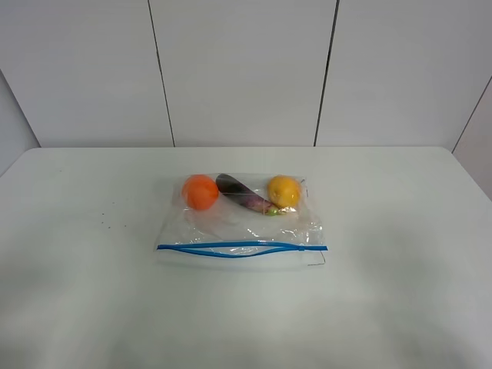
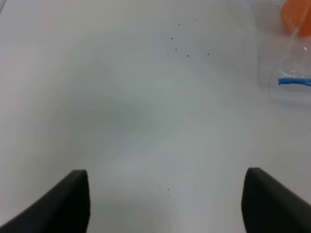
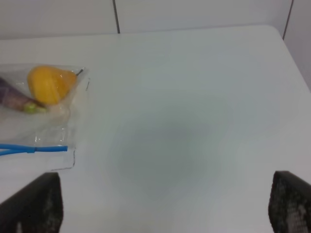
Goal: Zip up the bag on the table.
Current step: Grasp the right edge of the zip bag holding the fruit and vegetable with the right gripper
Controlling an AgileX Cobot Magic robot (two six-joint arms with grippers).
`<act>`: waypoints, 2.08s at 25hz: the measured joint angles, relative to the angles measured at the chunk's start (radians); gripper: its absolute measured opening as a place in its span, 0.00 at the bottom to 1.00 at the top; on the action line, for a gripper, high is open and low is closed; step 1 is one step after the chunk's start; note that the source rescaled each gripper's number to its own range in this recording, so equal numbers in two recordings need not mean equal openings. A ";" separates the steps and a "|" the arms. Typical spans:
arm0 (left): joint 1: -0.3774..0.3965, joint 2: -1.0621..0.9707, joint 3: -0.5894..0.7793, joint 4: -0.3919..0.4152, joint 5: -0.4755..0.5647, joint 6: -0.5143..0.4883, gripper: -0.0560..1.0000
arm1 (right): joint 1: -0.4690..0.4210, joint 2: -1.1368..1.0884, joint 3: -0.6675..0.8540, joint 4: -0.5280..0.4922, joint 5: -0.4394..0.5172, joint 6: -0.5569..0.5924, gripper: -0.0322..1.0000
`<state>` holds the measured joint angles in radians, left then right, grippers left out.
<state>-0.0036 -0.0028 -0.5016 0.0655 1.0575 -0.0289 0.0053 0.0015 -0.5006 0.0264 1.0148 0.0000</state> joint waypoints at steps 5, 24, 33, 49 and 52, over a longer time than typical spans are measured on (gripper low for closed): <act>0.000 0.000 0.000 0.000 0.000 0.000 1.00 | 0.000 0.000 0.000 0.000 0.000 0.000 0.94; 0.000 0.000 0.000 0.000 0.000 0.000 1.00 | 0.000 0.847 -0.343 0.089 -0.040 0.000 0.91; 0.000 0.000 0.000 0.000 0.000 0.000 1.00 | 0.000 1.358 -0.421 0.288 -0.162 -0.135 0.89; 0.000 0.000 0.000 0.000 0.000 0.000 1.00 | 0.000 1.916 -0.524 0.980 -0.194 -0.818 0.88; 0.000 0.000 0.000 0.000 0.000 0.000 1.00 | 0.000 1.983 -0.572 1.017 -0.161 -0.857 0.88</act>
<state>-0.0036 -0.0028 -0.5016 0.0655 1.0575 -0.0289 0.0053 1.9846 -1.0730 1.0438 0.8538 -0.8570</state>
